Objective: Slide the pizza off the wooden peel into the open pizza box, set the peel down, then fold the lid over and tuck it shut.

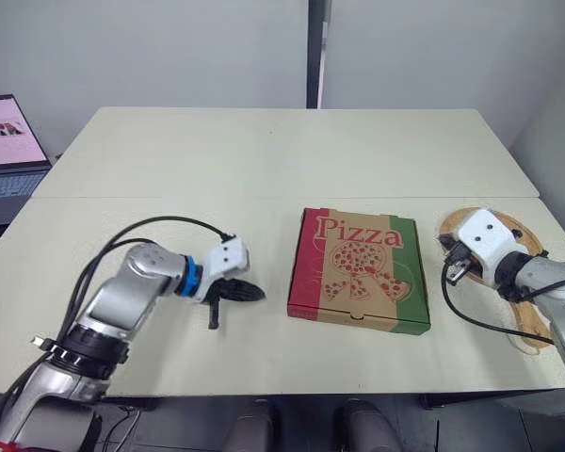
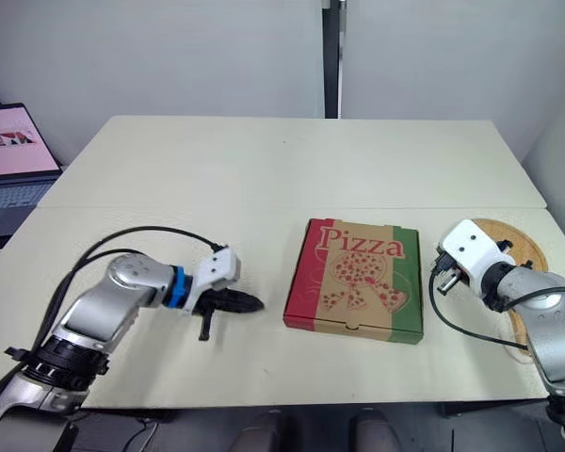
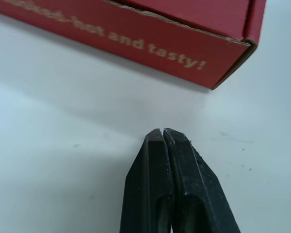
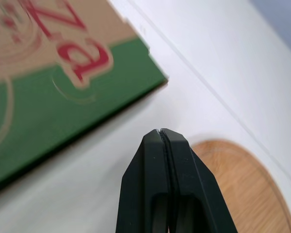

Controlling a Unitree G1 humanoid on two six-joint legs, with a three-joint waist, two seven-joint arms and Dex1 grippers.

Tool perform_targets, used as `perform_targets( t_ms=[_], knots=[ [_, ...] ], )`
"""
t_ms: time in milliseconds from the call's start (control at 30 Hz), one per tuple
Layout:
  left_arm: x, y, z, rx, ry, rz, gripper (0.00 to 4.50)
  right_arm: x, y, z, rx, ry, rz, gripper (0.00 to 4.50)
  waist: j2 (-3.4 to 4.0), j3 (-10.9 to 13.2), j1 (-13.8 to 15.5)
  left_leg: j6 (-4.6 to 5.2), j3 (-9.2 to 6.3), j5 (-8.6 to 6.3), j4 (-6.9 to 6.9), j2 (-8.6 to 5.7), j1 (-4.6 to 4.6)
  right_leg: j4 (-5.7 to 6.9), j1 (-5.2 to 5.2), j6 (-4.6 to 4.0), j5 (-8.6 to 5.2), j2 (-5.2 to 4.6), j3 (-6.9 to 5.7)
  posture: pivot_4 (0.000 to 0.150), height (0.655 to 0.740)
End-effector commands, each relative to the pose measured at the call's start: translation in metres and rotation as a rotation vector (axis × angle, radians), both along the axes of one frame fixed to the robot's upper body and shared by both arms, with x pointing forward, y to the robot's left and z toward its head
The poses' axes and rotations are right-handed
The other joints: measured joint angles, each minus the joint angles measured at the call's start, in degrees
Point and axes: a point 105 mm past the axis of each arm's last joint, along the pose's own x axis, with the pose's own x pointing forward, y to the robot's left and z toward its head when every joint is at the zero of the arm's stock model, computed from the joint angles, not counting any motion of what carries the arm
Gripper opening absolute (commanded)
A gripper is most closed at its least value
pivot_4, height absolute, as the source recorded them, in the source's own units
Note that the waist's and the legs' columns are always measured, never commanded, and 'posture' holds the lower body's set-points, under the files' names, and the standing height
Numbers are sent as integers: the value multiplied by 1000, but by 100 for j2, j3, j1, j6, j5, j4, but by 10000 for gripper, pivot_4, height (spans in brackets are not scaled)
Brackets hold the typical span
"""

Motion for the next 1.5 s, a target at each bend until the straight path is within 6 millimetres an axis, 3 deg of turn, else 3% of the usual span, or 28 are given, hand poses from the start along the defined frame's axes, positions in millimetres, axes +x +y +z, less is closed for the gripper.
perform_targets(
  t_ms=[33,400,633,767,867,933,1100,1233,1367,1500],
  knots=[
    [0,-16,7,-23,-42,-29,0,8,-3,-8,-39,21,-24,222,0,0,2,0,2,0,0,0,0,0,0,0,0,0,1,1500,7318],
    [-21,-35,8,-75,15,-68,0,26,36,-13,61,34,142,222,0,0,-54,0,2,0,-3,0,0,0,-3,0,0,2,3,1500,7318],
    [-17,-28,8,-59,5,-37,0,26,33,-15,35,37,138,222,0,0,-53,0,1,0,-3,1,1,0,-3,0,0,2,2,1500,7318],
    [-9,-8,17,-50,-33,24,0,19,22,-4,-13,-8,117,222,0,0,-53,0,1,0,-4,1,1,0,-4,0,0,2,2,1500,7318],
    [0,29,30,-15,-85,126,0,-1,7,15,-18,-73,108,222,1,0,-41,0,-2,0,-10,3,-2,-1,-10,0,0,2,1,1500,7318],
    [6,63,33,52,-142,212,0,-25,2,22,40,-63,136,222,1,0,-31,0,-1,0,-12,3,-3,-3,-10,0,0,1,1,1500,7318],
    [10,130,33,204,-235,419,0,-70,-25,24,82,-19,134,222,1,1,1,1,-2,-2,-14,4,6,-10,4,0,0,-3,-1,1500,7318],
    [-10,183,25,118,-220,664,0,-107,-99,24,37,28,-27,222,1,0,10,2,4,-2,-14,3,10,-12,7,0,0,-8,1,1500,7318],
    [-23,190,16,72,-213,743,0,-115,-135,26,21,49,-98,222,1,0,19,6,9,-5,-14,5,23,-13,20,0,0,-15,0,1500,7318],
    [-29,192,12,38,-212,800,0,-112,-157,27,-6,33,-137,222,1,0,51,5,11,-5,-15,11,41,-15,38,-5,-2,-16,0,1500,7318]
  ],
)
